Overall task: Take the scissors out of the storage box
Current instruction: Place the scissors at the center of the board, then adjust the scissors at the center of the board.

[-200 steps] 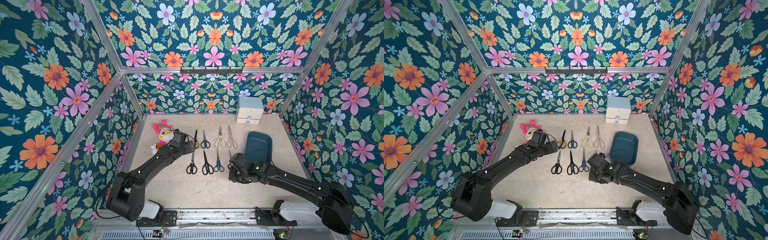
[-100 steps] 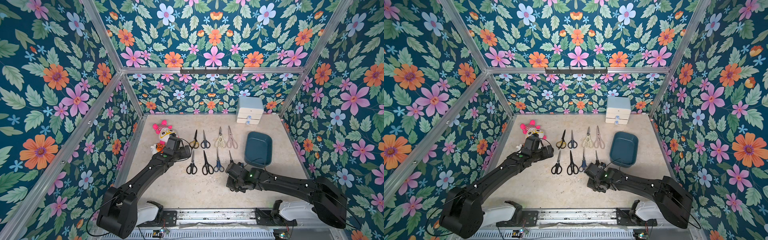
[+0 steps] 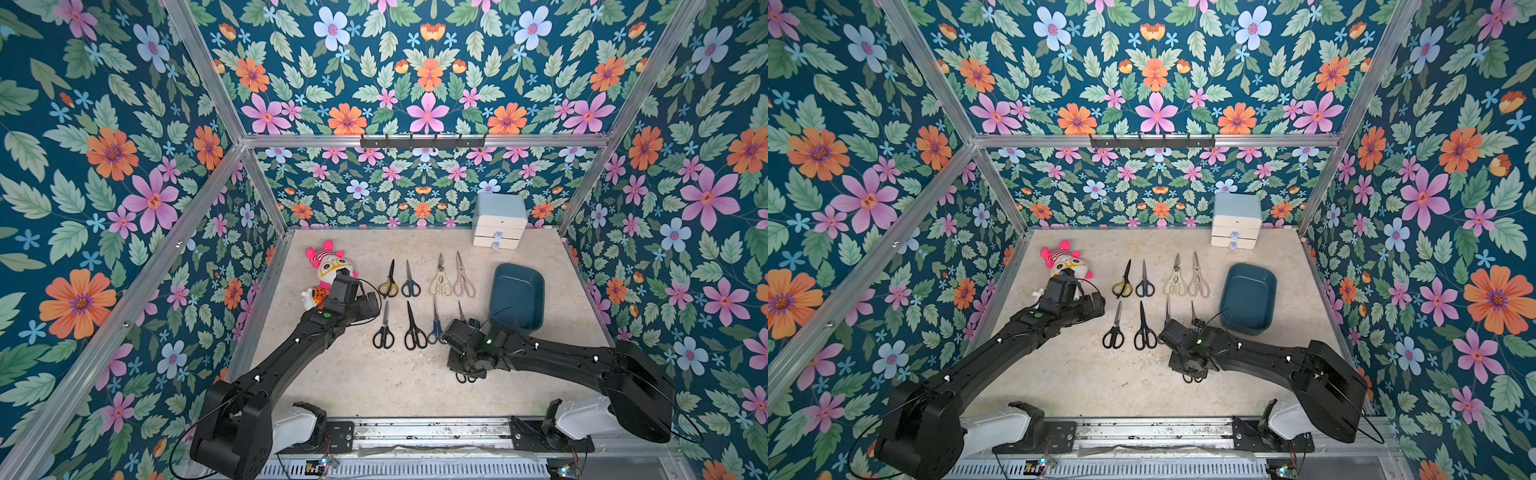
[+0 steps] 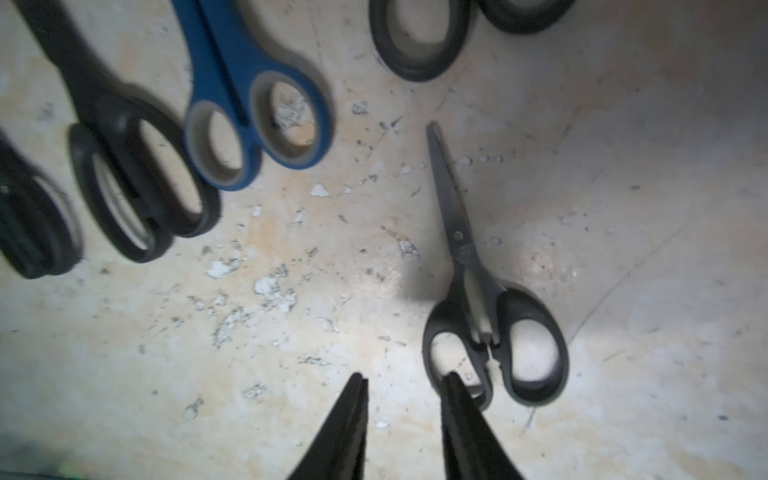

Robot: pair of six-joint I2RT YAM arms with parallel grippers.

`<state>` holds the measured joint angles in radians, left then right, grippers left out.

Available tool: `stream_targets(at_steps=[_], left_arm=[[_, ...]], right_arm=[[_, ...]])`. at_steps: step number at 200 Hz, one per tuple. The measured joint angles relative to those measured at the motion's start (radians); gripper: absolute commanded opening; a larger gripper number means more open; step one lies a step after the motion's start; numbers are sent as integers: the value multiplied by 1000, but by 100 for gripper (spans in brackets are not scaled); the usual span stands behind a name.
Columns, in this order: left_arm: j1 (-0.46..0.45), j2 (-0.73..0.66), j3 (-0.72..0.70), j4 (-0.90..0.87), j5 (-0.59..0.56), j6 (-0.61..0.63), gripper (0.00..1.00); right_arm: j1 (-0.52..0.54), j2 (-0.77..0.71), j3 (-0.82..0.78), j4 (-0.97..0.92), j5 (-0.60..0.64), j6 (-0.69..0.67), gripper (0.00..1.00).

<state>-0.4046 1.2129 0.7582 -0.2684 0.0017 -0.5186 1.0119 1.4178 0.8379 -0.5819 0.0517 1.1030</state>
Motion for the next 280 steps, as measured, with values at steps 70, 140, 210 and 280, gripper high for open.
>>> stream_targets(at_steps=[70,140,210,280], left_arm=[[11,2,25,-17,-4,-3,99],[61,-47,-12,-18,-12,-3,99],[117,-80,-25,-46,-19,29,99],[134,-85,-34,-53,-20,51,99]], right_arm=[[-170,169,220,43,53,-161,50],[-203,459,468,25,156,-313,51],[-210,578,537,8,181,-371,44],[-210,550,471,36,146,-389,35]])
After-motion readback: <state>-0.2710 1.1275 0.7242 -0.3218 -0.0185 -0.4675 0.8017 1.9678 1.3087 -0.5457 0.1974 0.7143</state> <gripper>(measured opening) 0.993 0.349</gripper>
